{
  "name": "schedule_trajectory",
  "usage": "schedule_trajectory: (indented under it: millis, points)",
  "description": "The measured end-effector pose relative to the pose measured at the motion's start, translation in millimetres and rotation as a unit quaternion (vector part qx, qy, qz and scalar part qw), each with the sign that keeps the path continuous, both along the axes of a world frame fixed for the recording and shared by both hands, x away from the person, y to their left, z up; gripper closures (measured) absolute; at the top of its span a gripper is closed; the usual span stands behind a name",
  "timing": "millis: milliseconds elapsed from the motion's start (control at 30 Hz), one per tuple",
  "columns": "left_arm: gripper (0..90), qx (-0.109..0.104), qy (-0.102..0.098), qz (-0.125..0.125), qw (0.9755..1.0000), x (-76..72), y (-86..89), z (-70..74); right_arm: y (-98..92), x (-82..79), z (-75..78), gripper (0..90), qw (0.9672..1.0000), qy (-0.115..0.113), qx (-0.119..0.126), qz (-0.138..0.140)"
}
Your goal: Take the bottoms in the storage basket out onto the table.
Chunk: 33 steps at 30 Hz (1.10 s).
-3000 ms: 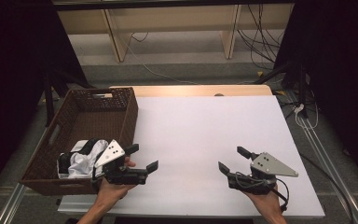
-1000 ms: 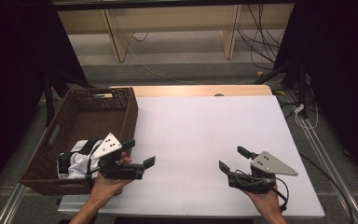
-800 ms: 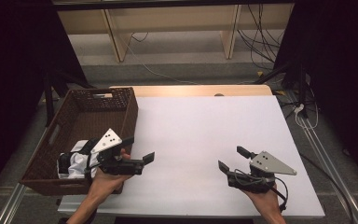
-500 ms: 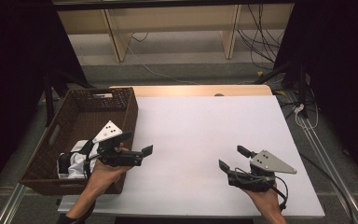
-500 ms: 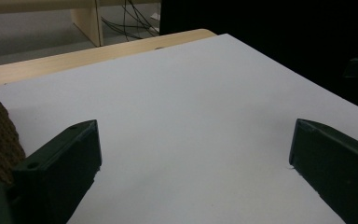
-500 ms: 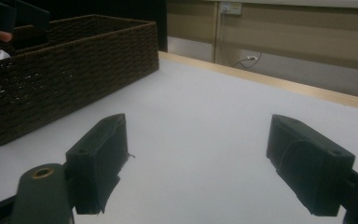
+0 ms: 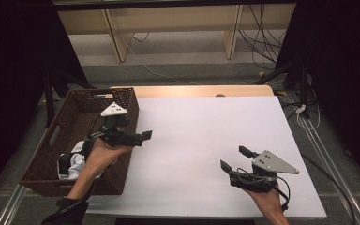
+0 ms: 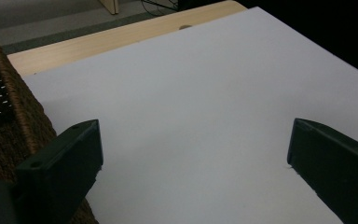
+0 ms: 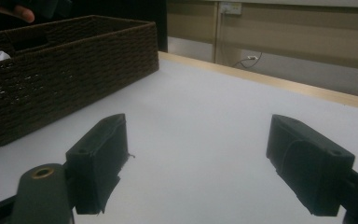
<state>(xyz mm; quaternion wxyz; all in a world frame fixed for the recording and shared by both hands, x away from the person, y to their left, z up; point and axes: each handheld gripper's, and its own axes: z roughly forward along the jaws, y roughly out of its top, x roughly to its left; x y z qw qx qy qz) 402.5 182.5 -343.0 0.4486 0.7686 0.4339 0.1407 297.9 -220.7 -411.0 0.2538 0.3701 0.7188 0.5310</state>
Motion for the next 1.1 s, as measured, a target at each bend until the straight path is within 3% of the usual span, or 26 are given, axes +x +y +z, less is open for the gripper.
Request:
schedule_trajectory:
  millis: [33, 100, 267, 400, 700, 800, 967, 1100]
  points:
    - [4.1, 0.000, 0.000, 0.000, 1.0000, 0.0, 0.0, 0.0, 0.3, 0.3, 0.0, 21.6, 1.0000, 0.000, 0.000, 0.000]
    - [4.0, 0.023, 0.006, 0.012, 0.9996, 7.1, 4.9, 0.2, 0.1, 0.4, 0.1, 21.6, 1.0000, -0.003, 0.000, 0.000]
    - [4.1, 0.011, 0.016, 0.026, 0.9995, 12.4, 20.9, -2.1, -1.1, 0.6, 0.1, 21.7, 1.0000, -0.003, 0.002, 0.000]
    - [4.1, 0.022, 0.018, 0.033, 0.9990, 14.0, 30.3, -3.1, 0.7, 0.1, 0.3, 21.7, 1.0000, -0.003, -0.001, 0.006]
    - [4.1, 0.018, 0.023, 0.061, 0.9977, 15.1, 55.8, -3.2, 0.2, -0.3, 0.3, 21.7, 1.0000, -0.003, -0.001, 0.006]
    - [4.1, 0.035, 0.031, 0.071, 0.9964, 14.9, 64.9, -7.3, 0.0, -0.9, 0.6, 21.7, 1.0000, -0.004, -0.001, 0.005]
    - [4.1, 0.039, 0.040, 0.081, 0.9951, 14.6, 77.6, -9.1, -0.2, -1.2, 0.6, 21.7, 1.0000, -0.004, -0.003, 0.005]
    - [4.1, 0.059, 0.053, 0.093, 0.9925, 15.7, 90.5, -11.5, 0.2, -1.1, 0.4, 21.7, 1.0000, -0.002, -0.002, 0.005]
